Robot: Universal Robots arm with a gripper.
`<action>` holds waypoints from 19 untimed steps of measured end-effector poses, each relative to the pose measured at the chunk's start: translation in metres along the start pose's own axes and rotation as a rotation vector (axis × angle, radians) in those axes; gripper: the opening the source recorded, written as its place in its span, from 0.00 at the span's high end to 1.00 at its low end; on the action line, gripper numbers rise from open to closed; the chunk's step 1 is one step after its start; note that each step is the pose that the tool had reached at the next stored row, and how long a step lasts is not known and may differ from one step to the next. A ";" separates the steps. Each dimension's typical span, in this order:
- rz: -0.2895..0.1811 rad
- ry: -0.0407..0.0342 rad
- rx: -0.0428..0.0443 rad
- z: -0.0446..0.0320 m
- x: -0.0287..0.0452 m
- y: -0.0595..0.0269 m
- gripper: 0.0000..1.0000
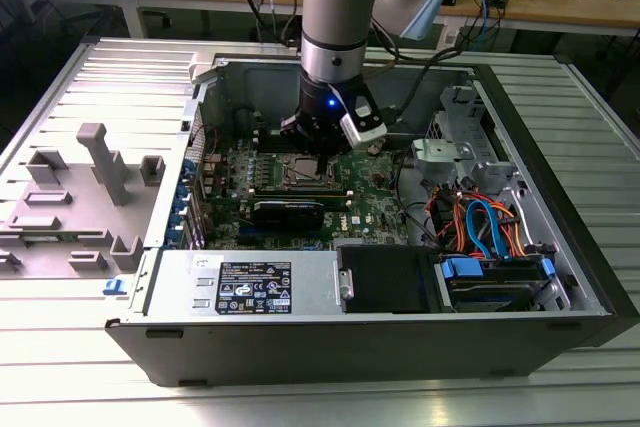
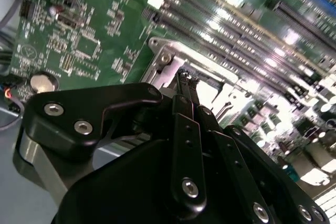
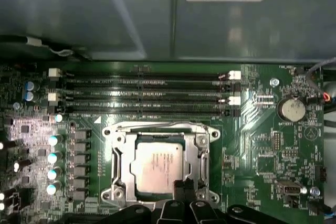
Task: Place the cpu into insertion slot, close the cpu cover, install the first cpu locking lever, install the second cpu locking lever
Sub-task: 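Install the second cpu locking lever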
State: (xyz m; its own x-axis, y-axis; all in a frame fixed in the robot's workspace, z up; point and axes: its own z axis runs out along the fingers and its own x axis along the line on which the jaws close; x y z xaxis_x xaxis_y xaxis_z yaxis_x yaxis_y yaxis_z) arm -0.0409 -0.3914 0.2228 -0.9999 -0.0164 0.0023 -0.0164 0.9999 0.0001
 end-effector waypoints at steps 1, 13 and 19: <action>0.000 0.0000 0.0000 -0.0008 0.0000 -0.0012 0.89; 0.000 0.0000 -0.0001 -0.0171 0.0002 -0.0083 0.89; 0.000 0.0000 -0.0001 -0.0171 0.0003 -0.0153 0.89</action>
State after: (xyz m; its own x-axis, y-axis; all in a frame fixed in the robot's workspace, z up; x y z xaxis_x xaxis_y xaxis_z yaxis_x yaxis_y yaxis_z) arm -0.0409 -0.4067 0.2399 -0.9999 -0.0164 0.0023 -0.0164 0.9999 0.0001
